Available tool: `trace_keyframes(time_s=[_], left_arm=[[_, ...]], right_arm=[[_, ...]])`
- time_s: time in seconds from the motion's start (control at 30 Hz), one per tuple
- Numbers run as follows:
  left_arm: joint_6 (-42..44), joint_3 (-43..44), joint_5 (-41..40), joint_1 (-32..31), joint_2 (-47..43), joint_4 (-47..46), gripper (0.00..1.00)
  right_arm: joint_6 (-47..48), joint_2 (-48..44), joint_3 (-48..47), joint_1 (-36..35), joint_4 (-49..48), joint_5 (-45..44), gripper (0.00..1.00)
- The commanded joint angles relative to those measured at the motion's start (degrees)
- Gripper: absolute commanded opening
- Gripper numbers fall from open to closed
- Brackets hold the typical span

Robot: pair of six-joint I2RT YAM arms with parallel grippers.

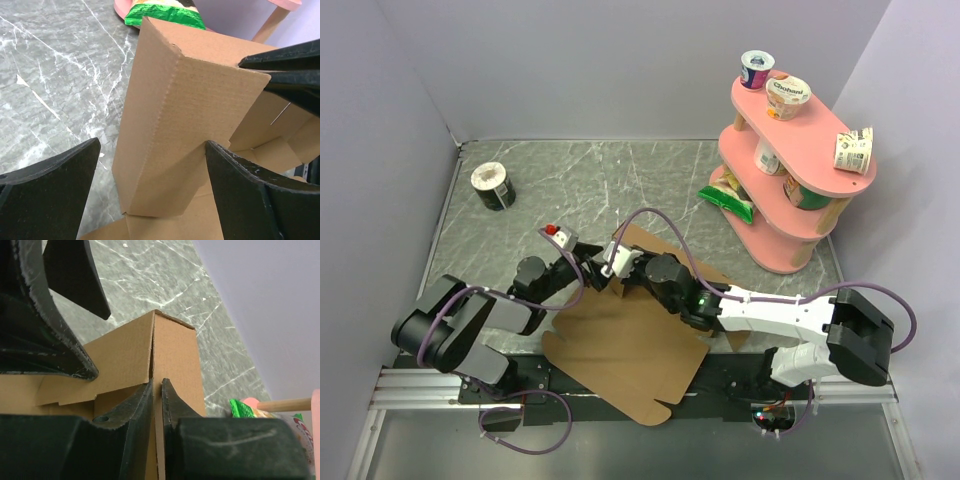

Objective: Fold the paper box

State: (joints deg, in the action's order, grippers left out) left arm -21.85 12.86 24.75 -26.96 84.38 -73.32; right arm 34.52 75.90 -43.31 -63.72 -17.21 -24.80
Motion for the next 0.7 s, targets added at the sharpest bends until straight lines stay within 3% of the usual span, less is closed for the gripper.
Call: trace_keyframes(time_s=[0.0,0.1,0.67], left_arm=[[4.09,1.64,-3.39,-1.86,0.52,0.36,0.91],[5.14,2.43,-5.5,-2.92,0.7,2.12,0.9],[9.37,2.7,-12.01,-5.47,0.26,6.96,0.9]], right_arm=[[-2.18,0.04,-1.87,0.09,4.46,2.74,0.16],[-2.09,-0.49,-2.22,0.35,5.61,2.74,0.11],[-0.86,-1.45,-3.97,1.32,8.42,3.88,0.06]])
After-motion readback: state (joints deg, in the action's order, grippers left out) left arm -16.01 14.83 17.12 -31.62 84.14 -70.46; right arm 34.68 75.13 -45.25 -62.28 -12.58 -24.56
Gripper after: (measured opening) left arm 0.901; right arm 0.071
